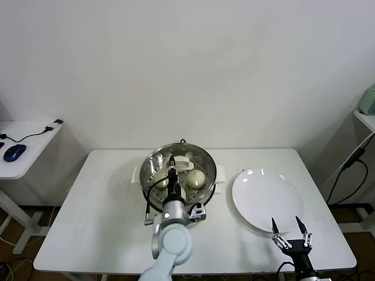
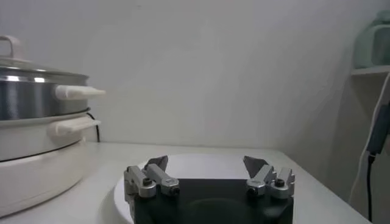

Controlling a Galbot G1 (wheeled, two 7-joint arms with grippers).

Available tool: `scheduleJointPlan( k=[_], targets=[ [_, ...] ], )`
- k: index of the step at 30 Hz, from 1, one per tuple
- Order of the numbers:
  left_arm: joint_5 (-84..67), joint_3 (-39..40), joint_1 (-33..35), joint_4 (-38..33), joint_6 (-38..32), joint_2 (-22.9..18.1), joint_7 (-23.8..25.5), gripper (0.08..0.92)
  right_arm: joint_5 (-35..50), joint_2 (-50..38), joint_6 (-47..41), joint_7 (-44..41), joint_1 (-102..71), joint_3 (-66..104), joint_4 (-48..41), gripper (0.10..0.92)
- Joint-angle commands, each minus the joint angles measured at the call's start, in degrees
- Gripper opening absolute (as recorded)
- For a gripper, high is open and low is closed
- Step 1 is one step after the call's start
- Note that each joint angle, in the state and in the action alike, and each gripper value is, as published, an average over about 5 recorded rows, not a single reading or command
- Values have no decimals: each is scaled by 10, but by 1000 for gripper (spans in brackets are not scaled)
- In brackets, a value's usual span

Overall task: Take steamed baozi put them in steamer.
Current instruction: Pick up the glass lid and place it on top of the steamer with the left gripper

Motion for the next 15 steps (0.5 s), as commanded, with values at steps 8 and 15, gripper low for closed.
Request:
scheduleJointPlan(
  k=[8,15],
  targets=[
    [-5,-1,2,-6,-3,2,0,427,0,-2,-8,0,3,-6,4,823],
    [-40,15,14,-59,-5,19,9,626,10,-4,-20,20,4,-11,6,823]
  ],
)
